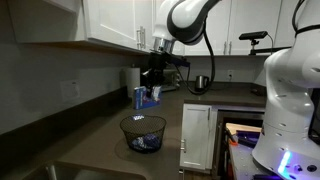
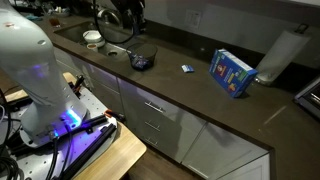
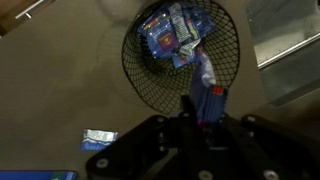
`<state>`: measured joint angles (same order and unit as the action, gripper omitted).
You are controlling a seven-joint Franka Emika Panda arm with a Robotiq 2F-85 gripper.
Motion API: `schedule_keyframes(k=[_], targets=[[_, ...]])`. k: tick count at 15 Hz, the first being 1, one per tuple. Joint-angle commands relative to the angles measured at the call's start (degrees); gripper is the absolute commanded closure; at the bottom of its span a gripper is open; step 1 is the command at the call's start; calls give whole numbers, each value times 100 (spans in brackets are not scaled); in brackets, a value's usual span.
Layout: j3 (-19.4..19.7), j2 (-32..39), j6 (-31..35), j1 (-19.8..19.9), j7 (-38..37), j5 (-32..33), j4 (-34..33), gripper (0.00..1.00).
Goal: Remove the pack that's closest to the box and put it into the basket
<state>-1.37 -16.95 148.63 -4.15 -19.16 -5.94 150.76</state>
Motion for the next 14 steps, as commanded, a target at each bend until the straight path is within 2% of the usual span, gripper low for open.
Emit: schedule_keyframes(k=[1, 2, 3, 6, 9, 13, 14], targets=[[-281, -227, 752, -272, 441, -265, 617, 97], [-320, -247, 875, -384, 509, -323, 723, 65], [-383, -246, 1005, -435, 485, -293, 799, 64], [-531, -109, 1474, -398, 372, -105, 927, 45], [-576, 180, 1874, -22, 268, 203, 786, 27], [-520, 419, 1580, 667, 165, 702, 432, 1], [-529, 490, 1546, 866, 113, 907, 346, 1]])
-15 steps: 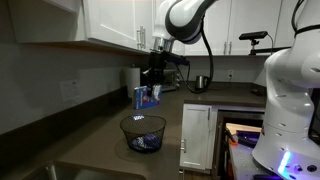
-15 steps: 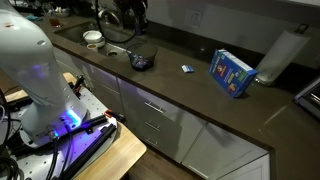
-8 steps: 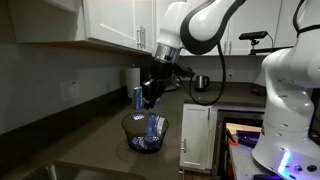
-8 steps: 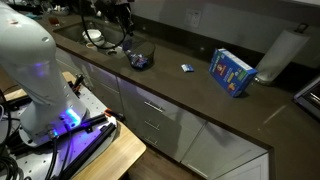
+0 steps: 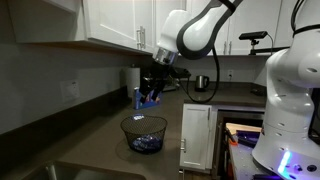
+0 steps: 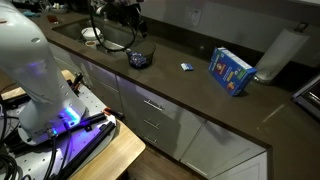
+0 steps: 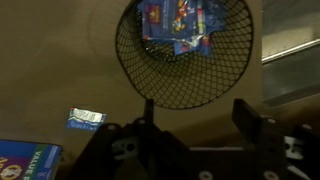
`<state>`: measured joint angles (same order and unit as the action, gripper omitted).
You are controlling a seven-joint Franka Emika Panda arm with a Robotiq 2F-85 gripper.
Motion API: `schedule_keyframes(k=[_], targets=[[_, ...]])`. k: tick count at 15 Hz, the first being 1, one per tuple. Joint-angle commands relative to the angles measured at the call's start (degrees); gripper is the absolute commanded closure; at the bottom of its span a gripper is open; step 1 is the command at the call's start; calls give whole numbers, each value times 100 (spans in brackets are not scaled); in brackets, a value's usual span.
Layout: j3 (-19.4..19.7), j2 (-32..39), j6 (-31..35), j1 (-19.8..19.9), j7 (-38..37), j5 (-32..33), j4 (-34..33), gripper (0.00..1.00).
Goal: Remove the pack that's closest to the box and put it into the basket
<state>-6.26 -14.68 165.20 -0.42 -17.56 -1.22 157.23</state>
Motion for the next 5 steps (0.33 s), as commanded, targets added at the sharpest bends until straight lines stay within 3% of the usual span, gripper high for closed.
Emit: schedule_keyframes(k=[1, 3, 5], targets=[[-27, 318, -144, 636, -65, 594, -373, 0], [72, 386, -416, 720, 25, 687, -510, 0], [277, 415, -983, 545, 376, 458, -635, 0]])
